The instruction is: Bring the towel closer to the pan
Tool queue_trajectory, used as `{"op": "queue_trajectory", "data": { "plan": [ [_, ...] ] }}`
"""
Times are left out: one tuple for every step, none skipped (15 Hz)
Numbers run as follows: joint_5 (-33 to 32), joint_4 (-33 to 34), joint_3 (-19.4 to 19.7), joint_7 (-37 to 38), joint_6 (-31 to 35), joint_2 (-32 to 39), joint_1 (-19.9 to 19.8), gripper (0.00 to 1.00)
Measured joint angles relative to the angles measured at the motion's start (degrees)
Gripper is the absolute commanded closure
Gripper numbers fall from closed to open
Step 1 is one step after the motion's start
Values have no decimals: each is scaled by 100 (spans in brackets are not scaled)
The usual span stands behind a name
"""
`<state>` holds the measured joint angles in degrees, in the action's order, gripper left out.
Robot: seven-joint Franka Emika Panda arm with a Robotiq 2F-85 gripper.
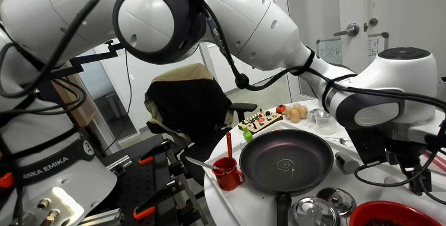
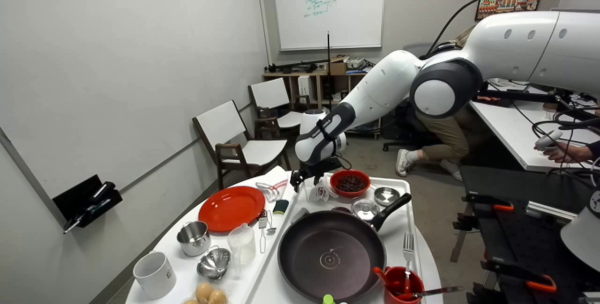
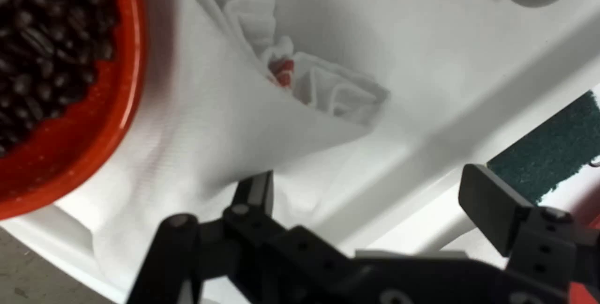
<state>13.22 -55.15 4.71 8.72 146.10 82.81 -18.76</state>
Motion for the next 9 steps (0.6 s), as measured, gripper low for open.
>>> {"op": "queue_trajectory", "data": {
  "plan": [
    [0,35,7,-19,3,0,-7,0],
    [0,71,16,-35,10,-1,-14,0],
    [0,110,30,-52,16,-2,-22,0],
    [0,148,46,-68,25,-4,-29,0],
    [0,177,69,-73,32,-5,-33,0],
    [0,194,89,-76,38,-9,-38,0],
    [0,196,111,-77,47,-18,-42,0],
    [0,196,136,-77,61,-23,-45,0],
    [0,196,160,-77,74,-25,-50,0]
  ]
}}
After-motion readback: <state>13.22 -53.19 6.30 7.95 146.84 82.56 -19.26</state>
